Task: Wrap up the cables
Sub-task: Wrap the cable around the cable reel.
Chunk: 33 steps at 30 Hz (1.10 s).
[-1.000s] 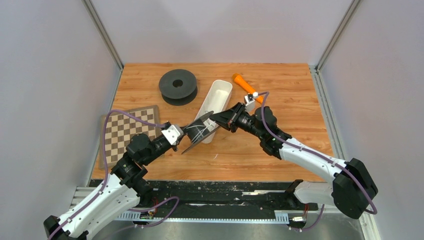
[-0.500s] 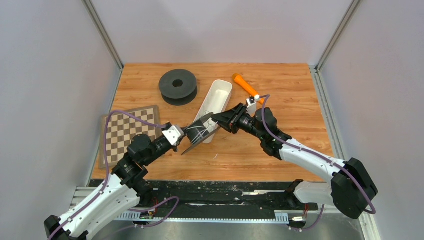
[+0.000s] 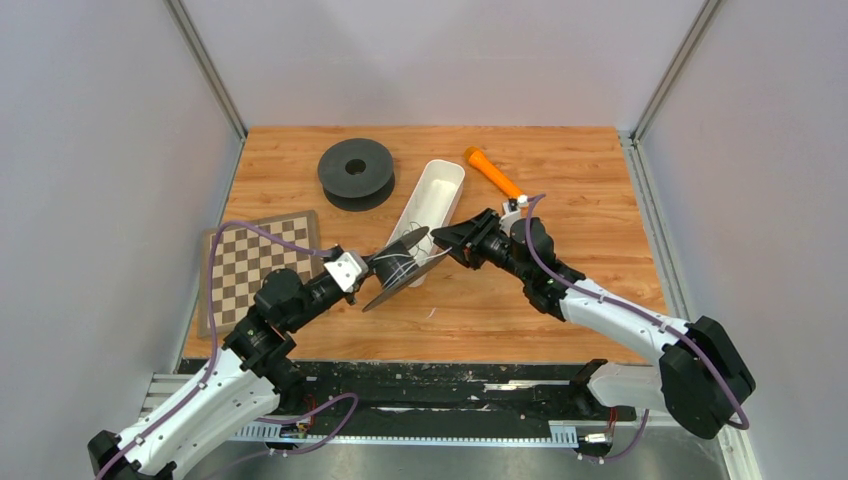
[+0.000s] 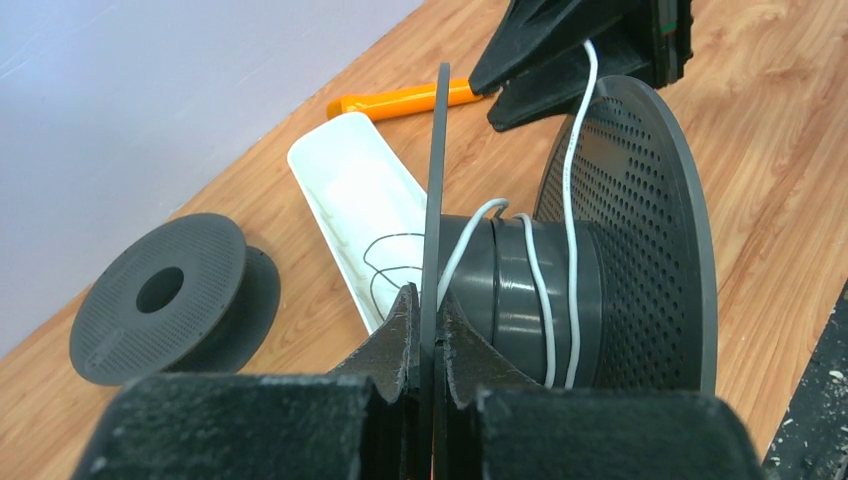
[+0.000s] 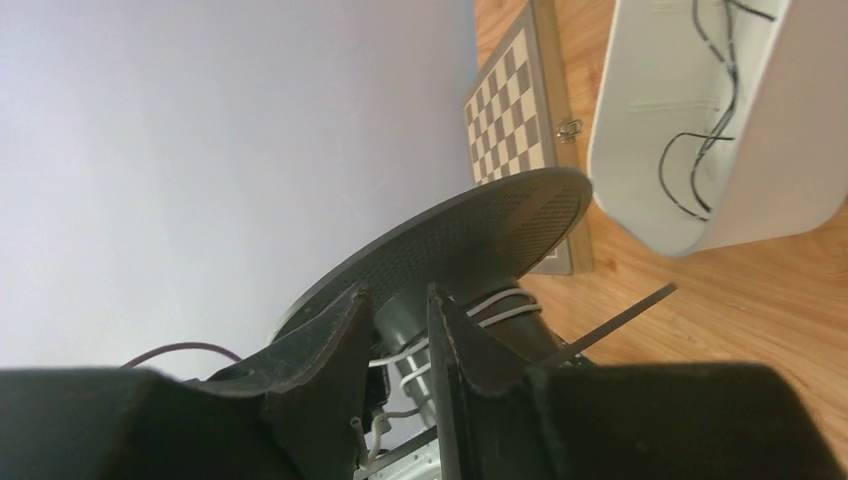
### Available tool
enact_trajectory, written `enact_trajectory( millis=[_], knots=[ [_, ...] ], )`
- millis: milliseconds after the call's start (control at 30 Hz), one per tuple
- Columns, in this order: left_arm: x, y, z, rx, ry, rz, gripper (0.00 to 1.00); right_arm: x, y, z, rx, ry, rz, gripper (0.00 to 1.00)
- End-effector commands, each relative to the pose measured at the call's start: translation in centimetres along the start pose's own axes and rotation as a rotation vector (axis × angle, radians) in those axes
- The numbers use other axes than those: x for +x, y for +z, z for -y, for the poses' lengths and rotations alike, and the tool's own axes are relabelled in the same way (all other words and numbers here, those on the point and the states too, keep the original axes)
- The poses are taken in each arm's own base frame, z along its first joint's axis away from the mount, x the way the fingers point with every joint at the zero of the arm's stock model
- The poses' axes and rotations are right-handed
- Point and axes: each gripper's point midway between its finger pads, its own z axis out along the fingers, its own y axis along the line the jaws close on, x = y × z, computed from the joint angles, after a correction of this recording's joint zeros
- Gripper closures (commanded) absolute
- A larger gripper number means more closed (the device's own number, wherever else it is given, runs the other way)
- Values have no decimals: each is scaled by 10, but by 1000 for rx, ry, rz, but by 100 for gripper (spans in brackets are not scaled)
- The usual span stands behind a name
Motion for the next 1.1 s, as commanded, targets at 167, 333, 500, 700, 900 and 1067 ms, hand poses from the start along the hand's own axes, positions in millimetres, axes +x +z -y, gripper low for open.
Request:
enact_trajectory(
  millis=[167, 333, 500, 700, 900, 1067],
  knots=[
    [-113, -20, -35, -131, -6, 351, 100, -12, -17, 44, 125, -130, 39, 67],
    [-109, -18, -23, -58, -46, 294, 100, -26, -29, 33, 91, -311, 85, 65],
    [-96, -17, -8, 24, -111, 191, 100, -50, -54, 28, 83, -583, 162, 63],
    [-93, -25, 9, 132, -159, 59, 100, -64, -104, -30, -23, -1213, 261, 60],
    [-89, -34, 33, 288, -208, -82, 100, -11, -151, -98, -397, -1773, 189, 61],
    [-92, -45, 47, 371, -247, -142, 100, 13, -160, -113, -525, -2006, 46, 58]
  ],
)
